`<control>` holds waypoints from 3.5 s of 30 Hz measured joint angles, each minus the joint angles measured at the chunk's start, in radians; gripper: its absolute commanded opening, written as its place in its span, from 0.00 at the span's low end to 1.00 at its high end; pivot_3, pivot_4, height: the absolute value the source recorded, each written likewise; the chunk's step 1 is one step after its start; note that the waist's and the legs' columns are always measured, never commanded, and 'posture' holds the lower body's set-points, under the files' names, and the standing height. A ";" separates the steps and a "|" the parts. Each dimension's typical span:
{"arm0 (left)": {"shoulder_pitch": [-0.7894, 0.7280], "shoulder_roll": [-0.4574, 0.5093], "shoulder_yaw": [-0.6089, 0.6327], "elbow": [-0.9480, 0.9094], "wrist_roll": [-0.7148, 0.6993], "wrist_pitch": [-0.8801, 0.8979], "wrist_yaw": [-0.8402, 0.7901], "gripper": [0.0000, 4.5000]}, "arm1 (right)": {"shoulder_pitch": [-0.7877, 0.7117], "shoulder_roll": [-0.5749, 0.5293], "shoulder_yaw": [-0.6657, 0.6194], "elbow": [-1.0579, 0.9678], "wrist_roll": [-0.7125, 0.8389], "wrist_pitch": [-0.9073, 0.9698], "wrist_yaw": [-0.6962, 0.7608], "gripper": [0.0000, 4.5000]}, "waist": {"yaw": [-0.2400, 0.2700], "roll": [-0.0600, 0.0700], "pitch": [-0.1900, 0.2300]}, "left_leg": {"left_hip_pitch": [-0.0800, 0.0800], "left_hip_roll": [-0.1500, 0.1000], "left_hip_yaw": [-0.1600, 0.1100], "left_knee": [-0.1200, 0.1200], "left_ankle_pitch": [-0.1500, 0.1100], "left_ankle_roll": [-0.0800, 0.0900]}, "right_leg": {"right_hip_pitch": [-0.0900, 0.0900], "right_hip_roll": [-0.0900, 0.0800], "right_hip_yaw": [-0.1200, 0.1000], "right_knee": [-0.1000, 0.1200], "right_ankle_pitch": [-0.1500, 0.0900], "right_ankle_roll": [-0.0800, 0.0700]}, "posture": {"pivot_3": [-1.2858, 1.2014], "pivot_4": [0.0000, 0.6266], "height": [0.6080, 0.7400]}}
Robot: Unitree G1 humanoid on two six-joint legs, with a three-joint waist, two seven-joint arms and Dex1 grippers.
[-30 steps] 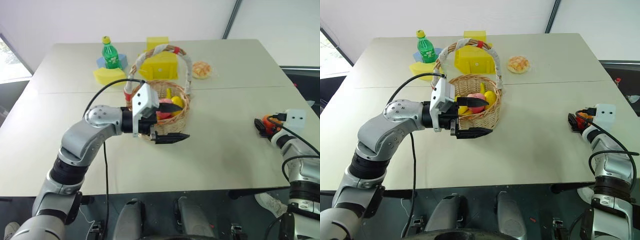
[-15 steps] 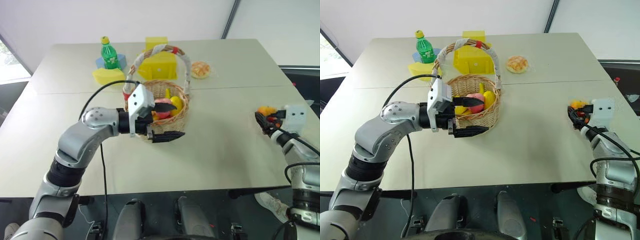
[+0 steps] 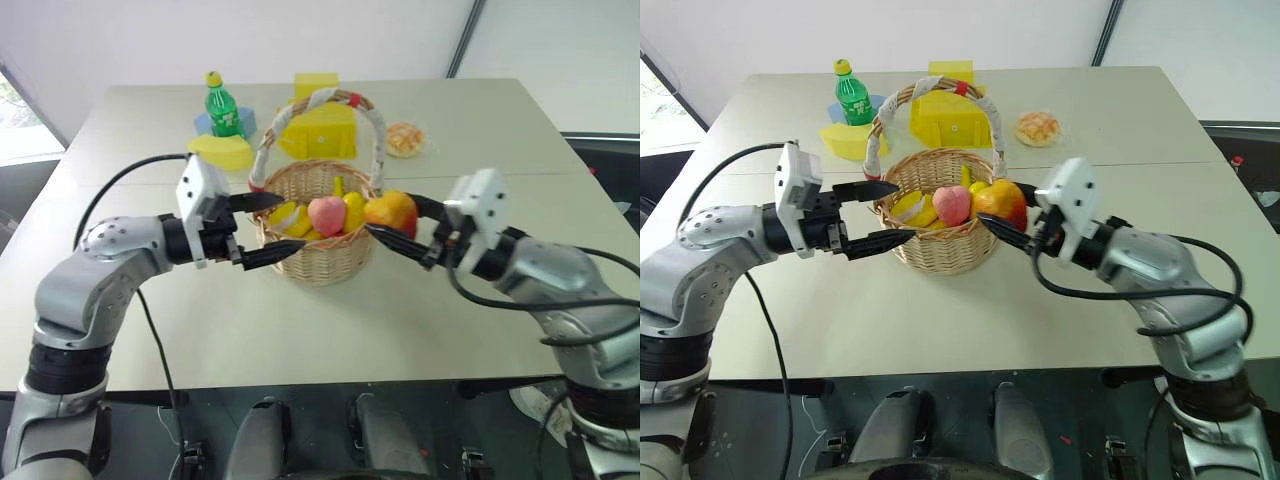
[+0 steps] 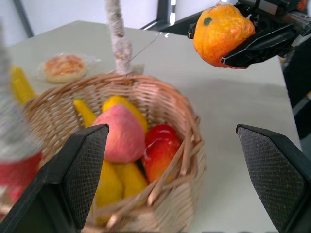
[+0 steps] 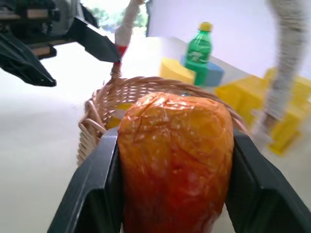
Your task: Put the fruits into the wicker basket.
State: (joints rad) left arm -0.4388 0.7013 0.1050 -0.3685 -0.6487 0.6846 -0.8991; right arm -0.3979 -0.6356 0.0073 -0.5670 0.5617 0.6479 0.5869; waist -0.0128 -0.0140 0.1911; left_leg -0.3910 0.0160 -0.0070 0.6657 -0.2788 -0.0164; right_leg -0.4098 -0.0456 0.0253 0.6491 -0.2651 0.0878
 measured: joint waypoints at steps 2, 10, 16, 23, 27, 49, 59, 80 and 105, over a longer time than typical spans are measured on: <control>0.012 0.006 0.021 -0.001 -0.002 -0.001 0.010 1.00 | -0.046 0.028 0.051 0.030 -0.030 0.015 -0.018 0.45 | 0.002 0.000 0.000 | 0.000 0.000 0.000 0.000 0.000 0.000 | 0.000 -0.001 0.000 0.000 0.000 0.000 | 0.52 0.24 1.00; 0.049 0.029 0.062 -0.011 -0.014 0.000 0.027 1.00 | -0.187 0.162 0.158 0.191 -0.157 0.051 -0.120 0.45 | -0.002 0.000 0.000 | -0.001 0.000 0.000 0.000 0.000 0.000 | -0.001 -0.001 0.000 0.000 0.000 0.000 | 0.52 0.24 1.00; 0.050 0.035 0.068 -0.013 -0.014 -0.001 0.034 1.00 | -0.241 0.230 0.207 0.275 -0.235 0.048 -0.142 0.99 | -0.002 0.000 0.000 | -0.001 0.000 0.000 0.000 0.000 0.000 | -0.002 -0.001 0.000 0.001 0.000 0.000 | 0.52 0.24 1.00; 0.080 0.034 0.070 -0.027 -0.016 -0.001 0.036 1.00 | -0.175 0.161 0.095 0.078 -0.137 0.020 -0.024 0.99 | 0.003 -0.001 0.000 | -0.002 0.000 -0.001 -0.001 -0.001 0.001 | -0.001 -0.002 -0.001 -0.001 0.000 0.000 | 0.52 0.24 1.00; 0.093 0.034 0.084 -0.025 -0.035 0.001 0.034 1.00 | -0.042 0.099 -0.076 -0.034 0.032 0.064 0.038 0.99 | 0.001 -0.001 0.000 | -0.001 0.000 -0.001 -0.001 -0.001 0.001 | 0.000 -0.003 -0.001 -0.001 0.000 0.000 | 0.52 0.24 1.00; 0.152 -0.014 0.108 -0.072 -0.130 0.003 0.068 1.00 | -0.200 0.407 -0.044 0.575 -0.241 -0.241 -0.251 0.12 | -0.003 -0.001 0.000 | -0.003 0.000 0.001 -0.002 0.000 0.000 | -0.003 -0.003 0.000 0.000 0.000 0.000 | 0.52 0.24 1.00; 0.161 -0.019 0.109 -0.085 -0.133 0.003 0.095 1.00 | -0.187 0.384 -0.096 0.574 -0.234 -0.251 -0.253 0.01 | -0.006 0.000 0.001 | -0.002 0.000 0.001 -0.002 0.000 0.000 | -0.004 -0.002 0.001 0.001 0.000 0.000 | 0.52 0.24 1.00; 0.120 -0.036 0.083 -0.051 -0.126 -0.006 0.092 1.00 | -0.219 0.139 -0.378 0.919 -0.282 -0.446 -0.338 0.34 | -0.008 0.000 0.001 | -0.001 0.000 0.003 -0.002 0.000 0.000 | -0.003 0.000 0.002 0.000 0.000 0.000 | 0.52 0.24 1.00; 0.209 -0.014 0.161 0.113 -0.059 -0.079 0.139 1.00 | 0.272 -0.042 -0.445 0.252 -0.072 -0.341 -0.036 0.67 | -0.004 0.000 0.001 | 0.000 0.001 0.002 -0.002 0.000 0.000 | -0.002 -0.001 0.001 0.000 0.000 0.000 | 0.52 0.24 1.00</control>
State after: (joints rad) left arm -0.2297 0.6869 0.2657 -0.2553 -0.7076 0.6054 -0.7605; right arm -0.1258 -0.6779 -0.4378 -0.3147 0.4894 0.3071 0.5514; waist -0.0164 -0.0136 0.1921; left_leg -0.3910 0.0168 -0.0051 0.6635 -0.2790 -0.0160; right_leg -0.4113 -0.0465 0.0266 0.6490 -0.2650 0.0876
